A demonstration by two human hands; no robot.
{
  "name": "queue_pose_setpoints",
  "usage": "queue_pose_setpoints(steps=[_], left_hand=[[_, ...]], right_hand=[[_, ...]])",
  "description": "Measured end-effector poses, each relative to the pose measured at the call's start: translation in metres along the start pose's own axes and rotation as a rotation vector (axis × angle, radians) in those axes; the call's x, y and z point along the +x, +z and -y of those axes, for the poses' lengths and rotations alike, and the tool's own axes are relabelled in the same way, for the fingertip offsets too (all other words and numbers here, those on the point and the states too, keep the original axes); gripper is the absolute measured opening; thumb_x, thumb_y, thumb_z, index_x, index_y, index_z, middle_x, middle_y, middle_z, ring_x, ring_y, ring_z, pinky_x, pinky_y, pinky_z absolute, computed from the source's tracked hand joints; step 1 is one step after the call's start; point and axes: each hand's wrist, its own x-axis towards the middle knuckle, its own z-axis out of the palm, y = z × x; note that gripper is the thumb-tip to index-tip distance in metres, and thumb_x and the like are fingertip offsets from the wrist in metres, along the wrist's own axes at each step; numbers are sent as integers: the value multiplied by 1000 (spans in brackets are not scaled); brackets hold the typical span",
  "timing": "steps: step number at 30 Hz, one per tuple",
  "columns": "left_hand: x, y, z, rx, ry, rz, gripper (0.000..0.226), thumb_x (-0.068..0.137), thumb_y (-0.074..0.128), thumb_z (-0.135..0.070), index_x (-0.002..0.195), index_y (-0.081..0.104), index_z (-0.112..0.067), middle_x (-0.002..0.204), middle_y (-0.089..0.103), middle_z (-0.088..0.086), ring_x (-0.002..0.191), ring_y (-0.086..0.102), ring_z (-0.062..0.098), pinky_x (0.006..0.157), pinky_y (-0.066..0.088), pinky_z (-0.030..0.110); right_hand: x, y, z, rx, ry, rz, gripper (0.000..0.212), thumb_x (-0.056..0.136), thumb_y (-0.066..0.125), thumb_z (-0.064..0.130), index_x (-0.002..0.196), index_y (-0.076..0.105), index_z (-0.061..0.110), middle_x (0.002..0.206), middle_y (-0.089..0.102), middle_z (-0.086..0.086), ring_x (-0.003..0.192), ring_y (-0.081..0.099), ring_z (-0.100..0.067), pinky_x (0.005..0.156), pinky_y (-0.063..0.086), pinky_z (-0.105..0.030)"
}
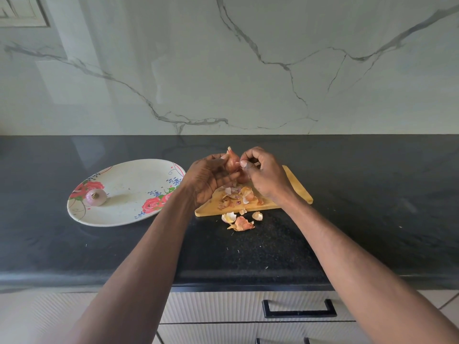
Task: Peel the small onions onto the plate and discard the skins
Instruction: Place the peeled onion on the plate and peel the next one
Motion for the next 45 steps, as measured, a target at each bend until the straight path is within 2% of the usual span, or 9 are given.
queue_pose_setpoints(steps=[5,9,13,17,26,32,36,41,45], left_hand=[[0,0,-2,-54,31,-39,17,98,57,-5,113,62,1,98,70,19,85,72,28,70,62,34],[-2,-2,-4,-84,22,19,17,98,55,-3,113,62,1,106,66,22,87,68,28,73,63,33],[-4,-1,-6,-73,25,104,25,97,48,4,117,63,2,106,68,21,93,67,28,88,60,34],[-6,1,-5,-15,17,132,28,88,56,3,114,66,0,105,70,18,94,70,25,89,60,34],[-6,4,-3,-7,-27,108,24,97,46,7,113,64,4,100,72,22,86,75,33,84,60,35],[-6,3,-2,0,-29,100,23,90,57,4,111,66,3,99,73,19,88,73,27,88,59,37],[-5,2,-4,6,5,104,31,86,60,5,116,66,2,102,73,18,88,72,24,84,61,32],[-5,1,-3,11,5,122,24,94,53,5,115,64,2,103,72,20,90,73,30,87,60,35],[-5,1,-3,42,-11,131,25,95,49,7,116,63,4,109,70,25,95,72,39,91,57,41]], right_hand=[[-1,-4,4,60,42,66,12,92,64,10,81,67,10,78,65,7,70,57,-5,69,47,-29],[-2,-8,5,106,68,36,16,85,70,10,72,68,2,66,67,1,57,59,0,63,46,-27],[0,-8,1,212,72,-23,24,82,78,8,97,72,27,87,71,10,74,64,3,74,57,-29],[3,-8,-4,232,37,-51,28,86,77,11,111,75,23,106,74,6,95,68,-6,88,58,-38],[3,-8,-4,194,9,-117,26,83,78,4,77,73,30,79,71,14,74,65,-4,73,56,-34],[3,-2,-5,100,10,-68,9,92,70,10,92,70,18,87,66,11,81,61,-6,73,51,-27],[5,-6,-5,177,51,-6,31,89,73,7,118,70,16,107,70,5,102,66,-13,94,55,-40],[4,-9,-6,295,59,-71,24,76,84,6,84,77,27,89,75,6,89,71,-16,88,58,-48],[4,-10,-6,311,42,-77,24,76,83,4,79,77,28,83,75,6,82,70,-14,81,58,-44]])
